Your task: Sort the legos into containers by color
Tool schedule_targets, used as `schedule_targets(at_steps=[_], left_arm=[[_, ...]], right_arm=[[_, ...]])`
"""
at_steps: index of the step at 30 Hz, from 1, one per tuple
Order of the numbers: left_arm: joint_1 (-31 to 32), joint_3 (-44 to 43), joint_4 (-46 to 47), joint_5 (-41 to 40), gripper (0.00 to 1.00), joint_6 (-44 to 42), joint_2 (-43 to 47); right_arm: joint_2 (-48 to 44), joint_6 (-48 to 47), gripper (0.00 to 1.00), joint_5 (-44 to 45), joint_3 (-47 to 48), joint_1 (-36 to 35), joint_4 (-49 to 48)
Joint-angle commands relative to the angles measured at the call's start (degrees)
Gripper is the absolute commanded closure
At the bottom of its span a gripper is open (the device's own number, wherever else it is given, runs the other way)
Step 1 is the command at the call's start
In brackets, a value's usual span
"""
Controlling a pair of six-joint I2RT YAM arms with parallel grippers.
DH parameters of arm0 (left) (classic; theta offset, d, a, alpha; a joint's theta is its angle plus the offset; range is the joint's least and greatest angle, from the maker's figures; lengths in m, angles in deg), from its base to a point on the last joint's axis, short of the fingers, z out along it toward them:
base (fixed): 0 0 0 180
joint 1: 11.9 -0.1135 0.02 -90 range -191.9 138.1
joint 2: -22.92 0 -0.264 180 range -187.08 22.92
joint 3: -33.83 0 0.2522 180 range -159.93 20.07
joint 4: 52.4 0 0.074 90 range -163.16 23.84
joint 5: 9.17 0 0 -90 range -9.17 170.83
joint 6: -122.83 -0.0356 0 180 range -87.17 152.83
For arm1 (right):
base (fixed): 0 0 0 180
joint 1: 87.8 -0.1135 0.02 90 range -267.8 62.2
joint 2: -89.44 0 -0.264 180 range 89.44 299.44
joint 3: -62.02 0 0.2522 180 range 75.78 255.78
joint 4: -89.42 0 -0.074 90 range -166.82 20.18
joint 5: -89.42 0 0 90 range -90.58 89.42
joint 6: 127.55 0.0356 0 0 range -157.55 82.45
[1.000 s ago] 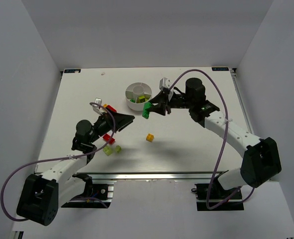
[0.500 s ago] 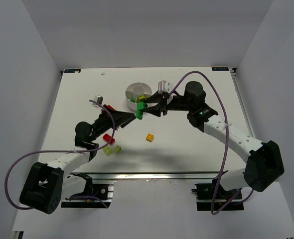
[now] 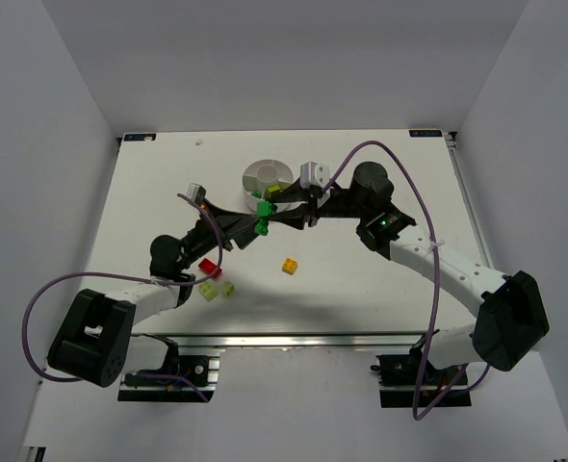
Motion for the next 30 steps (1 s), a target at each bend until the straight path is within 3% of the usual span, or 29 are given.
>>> schedule_targets(at_steps=[1, 6, 10, 30], left_arm=[[0.3, -0.7, 14.6, 1.8, 0.19, 2.0, -0.2], [0.3, -1.1, 21.5, 2.0, 0.29, 6.1, -2.9], [0.4, -1.5, 29.3, 2.0, 0.31, 10.9, -6.3], [0.7, -5.4, 29.4, 1.9, 0.31, 12.3, -6.1]], right_arm=[[-1.6, 0.4, 1.0, 0.0, -0.1, -0.9, -4.7], [-1.2, 0.4, 1.0, 0.6, -0.2, -1.1, -5.2], [-1.0, 0.6, 1.0, 1.3, -0.2, -1.1, -5.9], [3.6, 5.4, 1.0, 7.6, 0.6, -1.0, -10.1]])
